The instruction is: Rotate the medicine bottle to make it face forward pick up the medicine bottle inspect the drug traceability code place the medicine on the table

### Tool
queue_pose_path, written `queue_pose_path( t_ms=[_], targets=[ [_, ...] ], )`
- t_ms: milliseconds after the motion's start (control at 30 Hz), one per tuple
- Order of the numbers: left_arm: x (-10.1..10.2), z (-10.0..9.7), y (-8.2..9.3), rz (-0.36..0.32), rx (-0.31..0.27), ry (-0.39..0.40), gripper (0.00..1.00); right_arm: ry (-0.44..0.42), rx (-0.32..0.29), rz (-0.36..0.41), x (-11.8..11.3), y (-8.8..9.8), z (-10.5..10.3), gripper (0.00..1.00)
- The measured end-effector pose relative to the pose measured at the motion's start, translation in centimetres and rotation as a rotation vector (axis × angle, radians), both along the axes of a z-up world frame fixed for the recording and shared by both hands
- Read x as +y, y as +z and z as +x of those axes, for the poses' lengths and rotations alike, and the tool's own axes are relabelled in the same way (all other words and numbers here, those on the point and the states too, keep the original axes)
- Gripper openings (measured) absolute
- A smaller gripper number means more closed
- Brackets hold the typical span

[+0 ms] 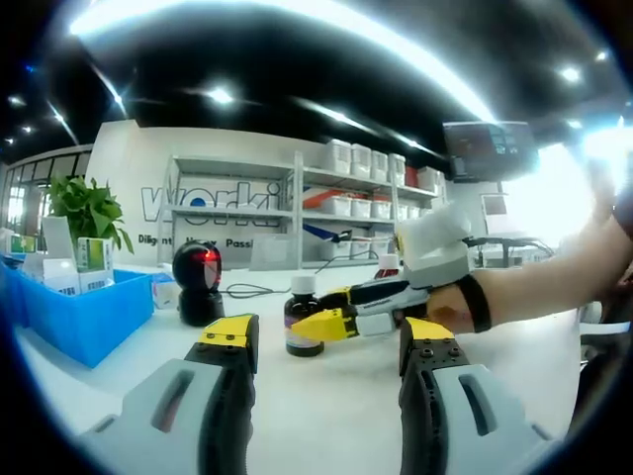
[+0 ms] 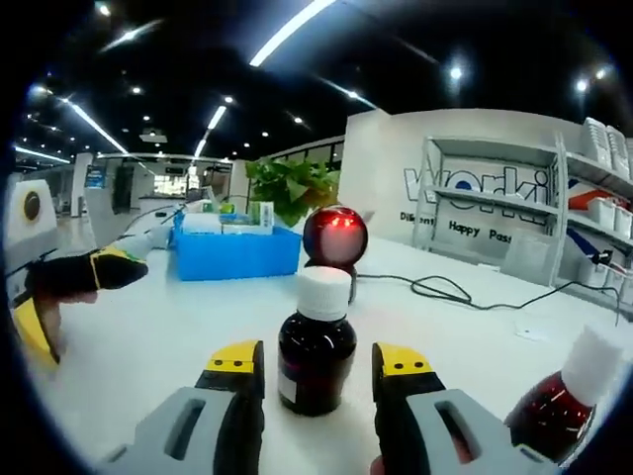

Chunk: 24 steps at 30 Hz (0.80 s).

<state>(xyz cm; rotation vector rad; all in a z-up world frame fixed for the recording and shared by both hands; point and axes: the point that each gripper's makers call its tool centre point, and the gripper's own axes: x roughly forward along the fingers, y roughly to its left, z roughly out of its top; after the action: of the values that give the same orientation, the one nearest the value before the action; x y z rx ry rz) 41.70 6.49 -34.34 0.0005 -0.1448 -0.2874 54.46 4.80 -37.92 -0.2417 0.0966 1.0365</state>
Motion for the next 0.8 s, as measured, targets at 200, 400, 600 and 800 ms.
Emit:
queue_pose_path(
  t_ms=[200,400,600,800],
  targets=[
    [-0.02,-0.05,0.07,-0.004,-0.003,-0.003,0.48,0.043,0.021,-0.003,0.65,-0.45,0.60,0.37],
    [-0.20,-0.10,0.11,-0.001,-0.006,-0.012,0.48,0.039,0.042,0.009,0.67,-0.84,0.60,0.28],
    [-0.19,-0.09,0.11,0.001,-0.005,-0.010,0.48,0.039,0.049,0.017,0.70,-0.78,0.42,0.27],
    [-0.05,-0.02,0.05,0.003,-0.002,-0.001,0.48,-0.055,0.051,0.030,0.48,-0.79,0.61,0.27]
  ],
)
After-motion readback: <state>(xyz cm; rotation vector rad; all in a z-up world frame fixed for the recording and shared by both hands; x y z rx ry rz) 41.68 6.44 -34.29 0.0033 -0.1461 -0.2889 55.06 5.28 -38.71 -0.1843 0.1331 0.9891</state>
